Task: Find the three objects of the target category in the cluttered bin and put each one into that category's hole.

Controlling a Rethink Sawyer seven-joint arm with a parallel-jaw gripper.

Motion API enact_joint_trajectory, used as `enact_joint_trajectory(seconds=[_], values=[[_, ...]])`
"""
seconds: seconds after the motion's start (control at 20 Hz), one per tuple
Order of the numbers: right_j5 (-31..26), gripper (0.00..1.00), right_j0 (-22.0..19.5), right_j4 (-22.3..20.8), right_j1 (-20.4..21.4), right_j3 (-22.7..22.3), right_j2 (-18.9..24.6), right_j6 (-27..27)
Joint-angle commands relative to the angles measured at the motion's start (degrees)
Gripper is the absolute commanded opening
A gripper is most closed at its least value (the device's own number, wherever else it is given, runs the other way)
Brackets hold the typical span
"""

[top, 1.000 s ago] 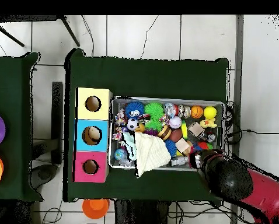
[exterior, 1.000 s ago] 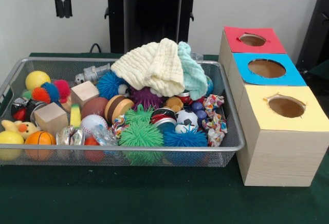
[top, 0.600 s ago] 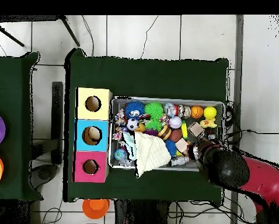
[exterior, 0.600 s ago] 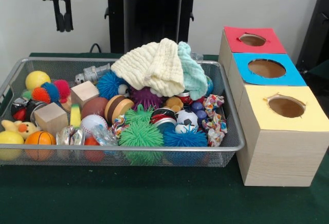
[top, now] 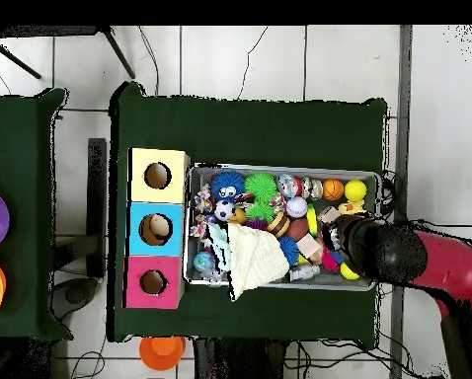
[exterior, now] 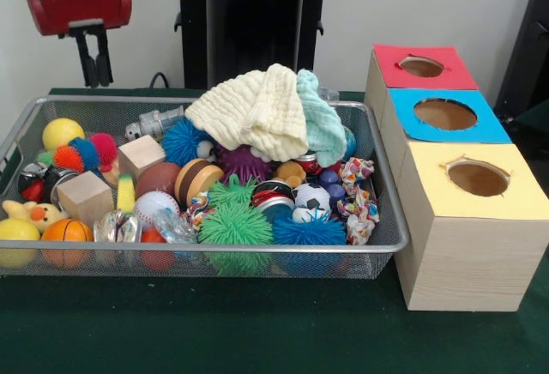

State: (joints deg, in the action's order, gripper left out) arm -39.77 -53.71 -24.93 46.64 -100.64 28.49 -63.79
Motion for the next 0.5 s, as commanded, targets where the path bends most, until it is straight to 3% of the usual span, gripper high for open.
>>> enact_joint_trajectory(seconds=[0.05, 0.35, 0.5], values=[[-13.4, 0.0, -1.4, -7.2, -6.7, 9.0, 7.5, 26.3], [-19.1, 0.0, -1.8, -12.4, -9.7, 13.6, 10.9, 37.6], [-20.2, 0.0, -2.2, -13.2, -11.1, 15.3, 11.5, 40.1]])
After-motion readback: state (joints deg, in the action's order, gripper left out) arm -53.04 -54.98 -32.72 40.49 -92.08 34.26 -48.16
